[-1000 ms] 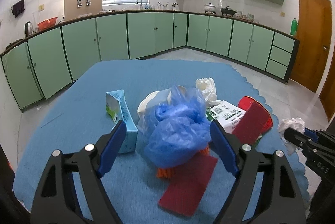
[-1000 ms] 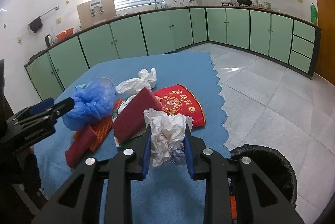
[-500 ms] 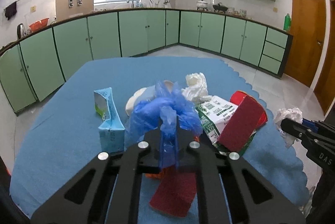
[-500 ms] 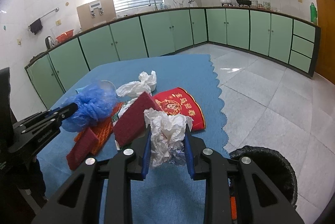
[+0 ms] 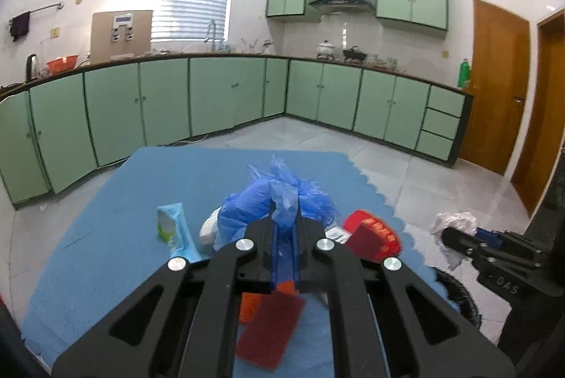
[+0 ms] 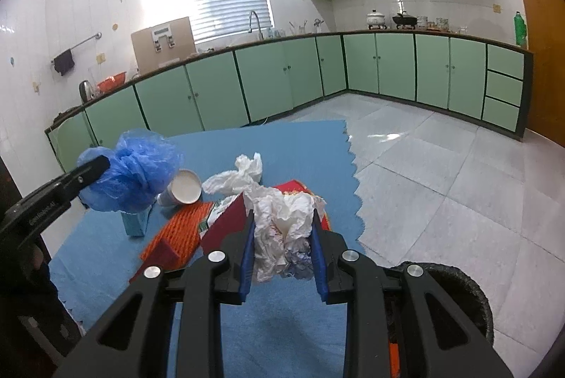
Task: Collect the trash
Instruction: 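Carry the blue bag and white tissue over the black bin with both tools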
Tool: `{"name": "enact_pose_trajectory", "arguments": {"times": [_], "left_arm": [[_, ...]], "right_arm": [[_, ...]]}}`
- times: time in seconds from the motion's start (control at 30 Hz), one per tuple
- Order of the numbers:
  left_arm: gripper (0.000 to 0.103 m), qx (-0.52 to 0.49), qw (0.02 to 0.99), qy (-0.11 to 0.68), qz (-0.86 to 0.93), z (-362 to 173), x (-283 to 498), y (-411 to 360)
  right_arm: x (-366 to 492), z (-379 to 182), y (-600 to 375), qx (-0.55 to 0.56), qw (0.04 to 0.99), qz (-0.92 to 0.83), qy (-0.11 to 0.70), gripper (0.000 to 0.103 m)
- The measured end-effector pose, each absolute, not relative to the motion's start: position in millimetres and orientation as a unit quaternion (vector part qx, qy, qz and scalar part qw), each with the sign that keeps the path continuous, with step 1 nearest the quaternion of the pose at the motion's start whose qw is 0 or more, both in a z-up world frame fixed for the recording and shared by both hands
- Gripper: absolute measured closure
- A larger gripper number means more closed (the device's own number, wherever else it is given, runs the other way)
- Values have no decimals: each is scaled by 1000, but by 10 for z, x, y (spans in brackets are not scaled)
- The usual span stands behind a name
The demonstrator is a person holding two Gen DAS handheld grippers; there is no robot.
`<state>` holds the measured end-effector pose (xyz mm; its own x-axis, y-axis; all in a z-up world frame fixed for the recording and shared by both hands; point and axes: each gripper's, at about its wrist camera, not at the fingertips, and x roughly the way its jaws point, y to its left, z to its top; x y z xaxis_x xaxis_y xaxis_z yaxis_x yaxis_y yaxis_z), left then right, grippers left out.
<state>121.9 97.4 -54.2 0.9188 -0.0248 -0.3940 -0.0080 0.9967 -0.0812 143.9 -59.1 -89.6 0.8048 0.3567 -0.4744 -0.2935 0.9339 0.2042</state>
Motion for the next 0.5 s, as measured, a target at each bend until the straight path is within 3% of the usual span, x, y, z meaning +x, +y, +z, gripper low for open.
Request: {"name": "enact_pose_trajectory", "arguments": {"times": [0.5], "left_arm": [[98,-36,966,212,-141,-585,1271,-68]], "right_arm": [[1203,-766,-1420,77,962,74,250,75]]}}
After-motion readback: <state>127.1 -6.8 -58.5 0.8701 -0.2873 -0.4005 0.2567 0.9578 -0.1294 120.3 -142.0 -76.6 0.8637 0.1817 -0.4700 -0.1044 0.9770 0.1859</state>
